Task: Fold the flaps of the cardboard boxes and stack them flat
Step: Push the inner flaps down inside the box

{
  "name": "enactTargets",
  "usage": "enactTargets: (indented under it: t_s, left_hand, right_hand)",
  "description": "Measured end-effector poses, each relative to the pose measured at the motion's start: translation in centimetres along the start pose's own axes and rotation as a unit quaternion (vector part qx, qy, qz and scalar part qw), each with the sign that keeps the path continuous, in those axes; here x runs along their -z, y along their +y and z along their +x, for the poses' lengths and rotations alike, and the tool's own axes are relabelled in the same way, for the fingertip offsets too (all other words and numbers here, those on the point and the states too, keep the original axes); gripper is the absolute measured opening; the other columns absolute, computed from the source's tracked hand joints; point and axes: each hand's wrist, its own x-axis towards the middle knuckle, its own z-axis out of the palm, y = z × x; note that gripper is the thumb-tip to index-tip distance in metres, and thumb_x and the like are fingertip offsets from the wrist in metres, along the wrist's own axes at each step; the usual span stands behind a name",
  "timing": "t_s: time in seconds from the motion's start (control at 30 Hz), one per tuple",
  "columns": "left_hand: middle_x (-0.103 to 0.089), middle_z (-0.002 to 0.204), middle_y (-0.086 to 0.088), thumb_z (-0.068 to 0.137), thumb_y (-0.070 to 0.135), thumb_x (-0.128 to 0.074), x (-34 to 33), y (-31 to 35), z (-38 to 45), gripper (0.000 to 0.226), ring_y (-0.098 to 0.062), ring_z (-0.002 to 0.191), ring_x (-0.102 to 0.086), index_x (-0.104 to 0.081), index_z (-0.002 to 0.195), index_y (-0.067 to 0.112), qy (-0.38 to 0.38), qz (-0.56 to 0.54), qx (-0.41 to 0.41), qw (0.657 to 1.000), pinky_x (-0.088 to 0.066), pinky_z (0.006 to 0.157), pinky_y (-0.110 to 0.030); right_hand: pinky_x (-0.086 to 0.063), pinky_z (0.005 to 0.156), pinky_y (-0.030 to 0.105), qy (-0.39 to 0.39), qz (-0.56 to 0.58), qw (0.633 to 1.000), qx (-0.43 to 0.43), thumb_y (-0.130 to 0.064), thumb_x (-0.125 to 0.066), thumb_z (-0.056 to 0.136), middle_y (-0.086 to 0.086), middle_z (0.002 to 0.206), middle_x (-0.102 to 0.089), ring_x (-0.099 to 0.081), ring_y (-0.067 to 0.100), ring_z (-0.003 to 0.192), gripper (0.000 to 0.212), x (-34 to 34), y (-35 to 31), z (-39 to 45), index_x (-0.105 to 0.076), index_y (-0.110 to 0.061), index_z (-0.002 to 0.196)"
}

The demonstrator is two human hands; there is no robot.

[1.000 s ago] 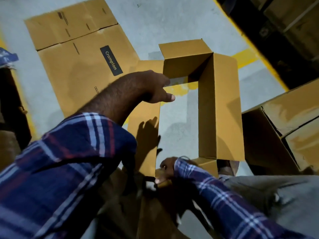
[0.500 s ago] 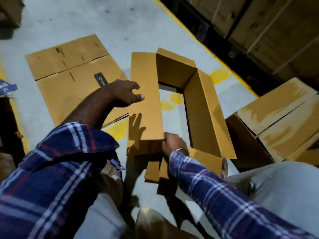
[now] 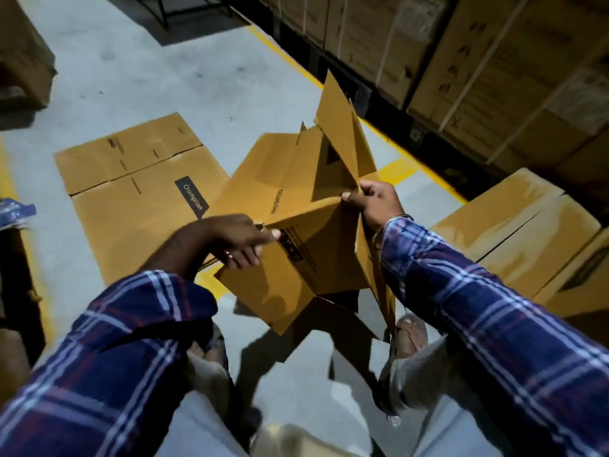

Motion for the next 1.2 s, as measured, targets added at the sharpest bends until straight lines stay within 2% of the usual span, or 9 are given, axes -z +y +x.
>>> enactTargets:
  t_s: [0.1,0.2,0.33,0.5,0.63,0.7,0.9,1.07,1.2]
  left_hand:
    - [-0.077,0.111,-0.011,0.056,0.096,-0.053,-3.4,1.2,-0.1,0.113,-0.03,0.105,-0.074,-0.07,0.119,0.003,-0.111,-0.08,0.017,0.99,-0.059,0.095,-0.046]
    - [-0.07,0.127,-0.014,0.062,0.098,-0.051,-6.2,2.9,0.3,0.124,-0.037,0.117,-0.067,-0.047,0.145,0.007,-0.122,-0.27,0.007,0.955,-0.053,0.097,-0.062]
    - [-0.042,0.152,-0.032,0.056,0.094,-0.068,-6.6,4.8,1.3,0.146,-0.051,0.133,-0.05,-0.012,0.163,0.011,-0.107,-0.567,-0.023,0.816,-0.046,0.092,-0.077]
    - [-0.05,0.135,-0.041,0.084,0.059,-0.073,-5.3,5.1,2.9,0.095,-0.054,0.121,-0.057,-0.027,0.156,0.015,0.018,-0.694,-0.031,0.719,-0.052,0.096,-0.067]
    - [-0.056,0.129,-0.034,0.095,0.025,-0.067,-4.1,5.3,3.3,0.048,-0.048,0.118,-0.06,-0.047,0.135,0.004,0.065,-0.752,-0.065,0.653,-0.056,0.097,-0.054]
    - [-0.059,0.131,-0.03,0.097,0.013,-0.06,-3.7,5.3,3.8,0.029,-0.043,0.118,-0.063,-0.053,0.124,0.005,0.079,-0.76,-0.099,0.638,-0.062,0.085,-0.049]
    - [-0.065,0.128,-0.025,0.095,-0.002,-0.055,-4.0,6.2,4.6,0.028,-0.037,0.117,-0.067,-0.059,0.123,0.0,0.13,-0.769,-0.131,0.612,-0.064,0.072,-0.039]
    - [-0.068,0.121,-0.027,0.093,-0.004,-0.056,-4.8,7.2,4.5,0.023,-0.037,0.105,-0.071,-0.064,0.115,-0.004,0.182,-0.748,-0.124,0.626,-0.063,0.069,-0.036]
    - [-0.069,0.115,-0.024,0.091,-0.006,-0.059,-5.3,7.6,4.3,0.035,-0.036,0.103,-0.072,-0.058,0.125,-0.007,0.198,-0.733,-0.124,0.638,-0.063,0.076,-0.04]
  right_hand:
    - [-0.052,0.084,0.031,0.002,0.016,1.0,0.017,0.0,-0.071,0.09,0.008,0.088,-0.067,-0.065,0.018,0.081,0.012,2.2,-1.4,-1.5,-0.068,0.01,0.096]
    - [-0.046,0.099,0.043,0.014,0.037,0.998,0.044,0.002,-0.067,0.093,0.034,0.123,-0.061,-0.058,0.039,0.113,0.031,3.3,-2.4,-3.1,-0.061,0.021,0.116]
    - [-0.042,0.063,0.027,-0.065,0.033,0.992,0.099,0.0,-0.067,0.093,0.0,0.069,-0.059,-0.055,0.013,0.066,0.017,3.5,-2.2,-3.6,-0.063,-0.002,0.076]
    - [-0.039,0.078,0.042,-0.153,0.069,0.981,0.098,-0.016,-0.072,0.092,0.017,0.091,-0.054,-0.051,0.027,0.087,0.045,3.1,-2.0,-3.7,-0.053,0.024,0.103]
    - [-0.042,0.076,0.033,-0.191,-0.045,0.969,0.151,-0.016,-0.067,0.095,0.005,0.082,-0.058,-0.055,0.016,0.08,0.023,3.5,-2.1,-4.0,-0.064,0.007,0.091]
    - [-0.035,0.063,0.03,-0.171,-0.207,0.935,0.231,-0.02,-0.062,0.096,-0.01,0.07,-0.056,-0.052,0.01,0.067,0.018,4.2,-2.2,-3.8,-0.066,-0.015,0.079]
    - [-0.042,0.061,0.037,-0.12,-0.494,0.811,0.29,-0.032,-0.056,0.096,0.005,0.09,-0.066,-0.061,0.033,0.083,0.02,6.1,-3.3,-4.3,-0.055,-0.02,0.08]
    - [-0.054,0.066,0.038,0.004,-0.568,0.78,0.262,-0.057,-0.057,0.094,-0.004,0.092,-0.072,-0.067,0.029,0.084,0.032,8.2,-4.3,-6.6,-0.071,-0.029,0.102]
    - [-0.056,0.075,0.041,-0.007,-0.457,0.766,0.453,-0.026,-0.066,0.093,0.001,0.113,-0.068,-0.065,0.028,0.1,0.022,6.2,-4.5,-9.6,-0.07,-0.022,0.115]
